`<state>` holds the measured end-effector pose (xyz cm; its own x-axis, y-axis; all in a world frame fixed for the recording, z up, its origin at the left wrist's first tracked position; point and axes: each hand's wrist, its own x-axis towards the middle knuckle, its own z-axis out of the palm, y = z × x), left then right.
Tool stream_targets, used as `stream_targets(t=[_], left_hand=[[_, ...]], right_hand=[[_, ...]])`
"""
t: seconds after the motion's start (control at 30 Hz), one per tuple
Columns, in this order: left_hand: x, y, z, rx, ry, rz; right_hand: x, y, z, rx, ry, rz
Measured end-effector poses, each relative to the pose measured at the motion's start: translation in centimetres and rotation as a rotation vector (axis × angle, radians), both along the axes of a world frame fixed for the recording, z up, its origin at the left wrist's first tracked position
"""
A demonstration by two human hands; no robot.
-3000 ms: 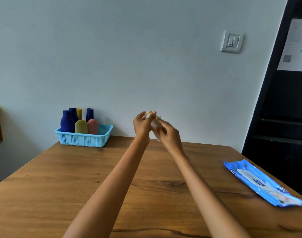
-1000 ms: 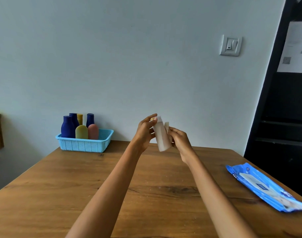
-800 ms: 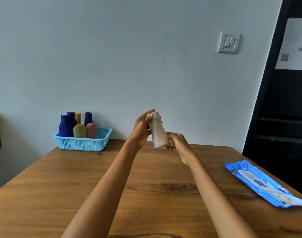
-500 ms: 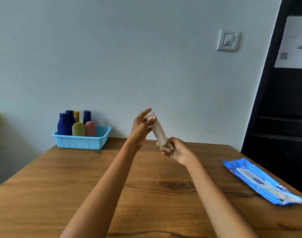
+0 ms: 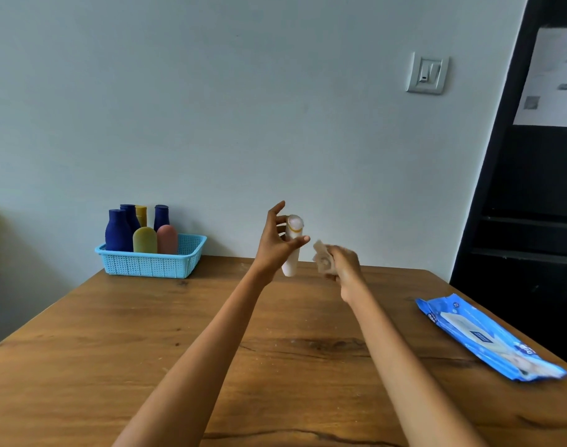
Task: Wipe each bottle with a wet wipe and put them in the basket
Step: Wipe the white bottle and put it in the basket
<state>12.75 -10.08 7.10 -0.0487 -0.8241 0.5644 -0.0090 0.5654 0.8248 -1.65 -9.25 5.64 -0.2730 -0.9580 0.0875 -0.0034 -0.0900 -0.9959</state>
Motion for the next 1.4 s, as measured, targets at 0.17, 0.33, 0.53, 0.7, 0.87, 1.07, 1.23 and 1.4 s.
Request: stream_targets(t=[0.17, 0.33, 0.53, 0.7, 0.87, 1.07, 1.23, 1.4], left_hand=[[-0.4, 0.1, -0.3, -0.047, -0.111, -0.028], [-0.5, 0.4, -0.1, -0.055, -0.114, -0.037], [-0.5, 0.1, -0.1, -0.045, -0.101, -0.034], [-0.6, 0.1, -0.2, 0.03, 0.005, -0.087], [0.3, -0.6, -0.3, 0.143, 0.154, -0.136], [0.3, -0.4, -1.6, 0.216, -0.016, -0.189], [0.2, -0.1, -2.2, 0.237, -0.224, -0.238], [0.3, 0.0, -2.6, 0.248, -0.324, -0.297]], right_hand=[[0.6, -0.5, 0.9, -0.369, 0.079, -0.041], [1.7, 0.1, 2.1, -0.318, 0.032, 0.064], [0.2, 0.7, 2.4, -0.193, -0.133, 0.102], [0.7, 0.8, 2.2, -0.192, -0.133, 0.1], [0.5, 0.9, 1.3, -0.193, 0.16, 0.152], [0.6, 0.2, 0.1, -0.101, -0.059, 0.027], [-0.6, -0.1, -0.8, -0.022, -0.212, -0.01], [-0.5, -0.3, -1.5, 0.006, -0.111, 0.037]])
